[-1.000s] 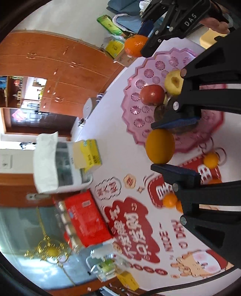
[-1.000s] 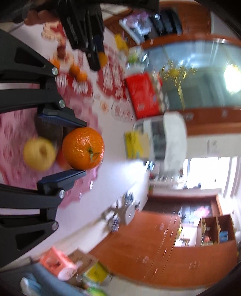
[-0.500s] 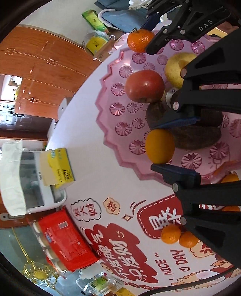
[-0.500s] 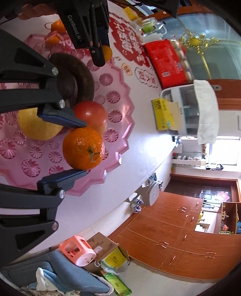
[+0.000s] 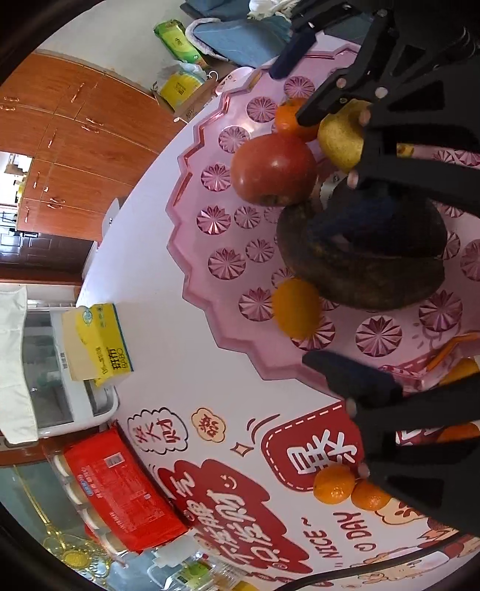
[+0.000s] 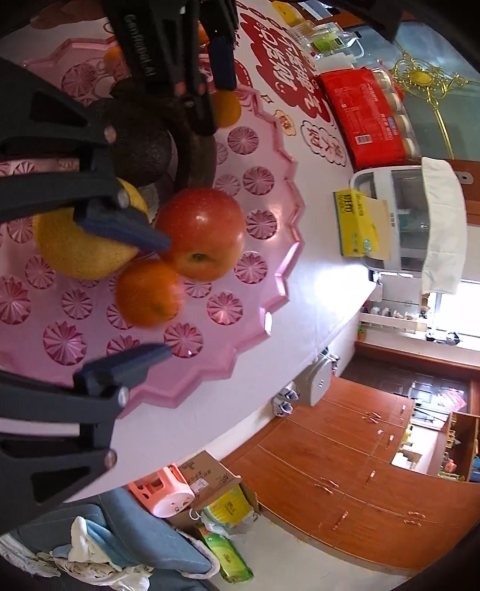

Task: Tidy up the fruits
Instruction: 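Open the left tool releasing its mandarin while the right tool releases its mandarin, then move the left tool to the red lychee while the right tool moves to a mandarin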

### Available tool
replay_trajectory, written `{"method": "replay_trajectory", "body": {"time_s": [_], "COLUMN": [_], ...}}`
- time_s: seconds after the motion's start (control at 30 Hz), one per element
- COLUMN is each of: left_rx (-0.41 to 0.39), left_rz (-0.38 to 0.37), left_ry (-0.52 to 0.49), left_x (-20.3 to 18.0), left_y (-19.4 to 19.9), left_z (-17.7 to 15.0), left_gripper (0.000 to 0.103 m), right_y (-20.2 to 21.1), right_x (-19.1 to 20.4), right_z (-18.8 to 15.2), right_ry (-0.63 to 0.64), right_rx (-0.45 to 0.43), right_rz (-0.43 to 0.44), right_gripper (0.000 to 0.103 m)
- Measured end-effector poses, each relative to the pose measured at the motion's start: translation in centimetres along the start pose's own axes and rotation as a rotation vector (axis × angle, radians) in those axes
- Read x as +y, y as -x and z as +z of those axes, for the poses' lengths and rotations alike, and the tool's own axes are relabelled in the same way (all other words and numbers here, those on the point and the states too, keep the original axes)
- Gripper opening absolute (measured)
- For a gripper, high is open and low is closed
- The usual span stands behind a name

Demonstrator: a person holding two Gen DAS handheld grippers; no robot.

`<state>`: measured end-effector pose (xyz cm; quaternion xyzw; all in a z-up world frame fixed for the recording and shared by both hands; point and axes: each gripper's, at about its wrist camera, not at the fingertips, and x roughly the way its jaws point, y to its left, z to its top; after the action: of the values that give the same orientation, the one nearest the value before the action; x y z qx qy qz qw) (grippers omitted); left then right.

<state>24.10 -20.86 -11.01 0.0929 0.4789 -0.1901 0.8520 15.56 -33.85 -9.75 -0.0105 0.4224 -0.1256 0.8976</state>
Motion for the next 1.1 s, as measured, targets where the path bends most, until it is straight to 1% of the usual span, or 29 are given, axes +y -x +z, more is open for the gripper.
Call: {"method": "replay_trajectory", "body": {"time_s": [0.03, 0.07, 0.13, 0.3, 0.43, 0.7, 1.1], "left_rx": [-0.009, -0.013, -0.017, -0.041, -0.060, -0.095, -0.167], "left_rz": [0.014, 0.021, 0.029, 0.044, 0.041, 0.046, 0.118], "left_ry": [-0.012, -0.020, -0.026, -0.016, 0.006, 0.040, 0.031], "left_x": [-0.2, -0.4, -0.6, -0.2, 0.6, 1.6, 2.6], "left_y": [0.3, 0.5, 0.9, 2.4, 4.0, 7.1, 12.0], "left_z": [-0.1, -0.3, -0.4, -1.0, -1.7, -3.6, -6.8], "left_gripper": [0.072, 0.073, 0.077, 0.082, 0.088, 0.089, 0.089], "right_y": [0.3, 0.7, 1.2, 2.4, 3.5, 6.2, 9.4], "right_x": [0.1, 0.1, 0.2, 0.5, 0.7, 1.7, 3.8], "right_z": [0.0, 0.1, 0.1, 0.0, -0.2, -1.1, -3.0], "right_ry": [-0.002, -0.001, 0.003, 0.007, 0.002, 0.012, 0.028], "right_rx": [-0.015, -0.027, -0.043, -0.066, -0.085, -0.119, -0.139], "right_rz": [-0.003, -0.008, -0.017, -0.019, -0.015, -0.016, 0.010], "right_gripper": [0.065, 0.066, 0.066, 0.066, 0.066, 0.066, 0.066]}}
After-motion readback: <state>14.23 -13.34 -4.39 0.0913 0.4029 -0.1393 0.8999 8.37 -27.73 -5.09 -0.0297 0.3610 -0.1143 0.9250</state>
